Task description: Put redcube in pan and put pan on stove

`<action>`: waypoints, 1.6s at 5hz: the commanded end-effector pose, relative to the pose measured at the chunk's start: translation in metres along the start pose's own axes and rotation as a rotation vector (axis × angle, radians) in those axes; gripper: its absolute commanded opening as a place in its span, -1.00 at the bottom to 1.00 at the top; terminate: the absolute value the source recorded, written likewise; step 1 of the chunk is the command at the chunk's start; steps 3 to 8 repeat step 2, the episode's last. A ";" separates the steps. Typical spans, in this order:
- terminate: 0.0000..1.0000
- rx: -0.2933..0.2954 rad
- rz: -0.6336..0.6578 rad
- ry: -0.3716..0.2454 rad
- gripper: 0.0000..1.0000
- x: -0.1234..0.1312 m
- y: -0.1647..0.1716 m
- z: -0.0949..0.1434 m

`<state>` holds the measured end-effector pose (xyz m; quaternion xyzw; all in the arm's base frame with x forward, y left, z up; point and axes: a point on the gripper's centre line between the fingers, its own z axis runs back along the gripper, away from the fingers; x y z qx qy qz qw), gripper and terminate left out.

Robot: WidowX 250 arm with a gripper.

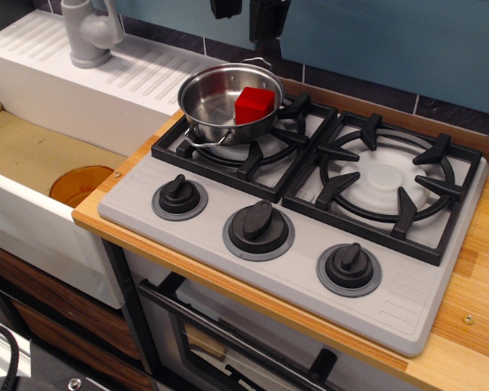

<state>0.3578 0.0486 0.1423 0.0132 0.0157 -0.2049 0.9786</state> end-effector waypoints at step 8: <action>1.00 0.090 0.011 0.000 1.00 0.013 -0.009 0.002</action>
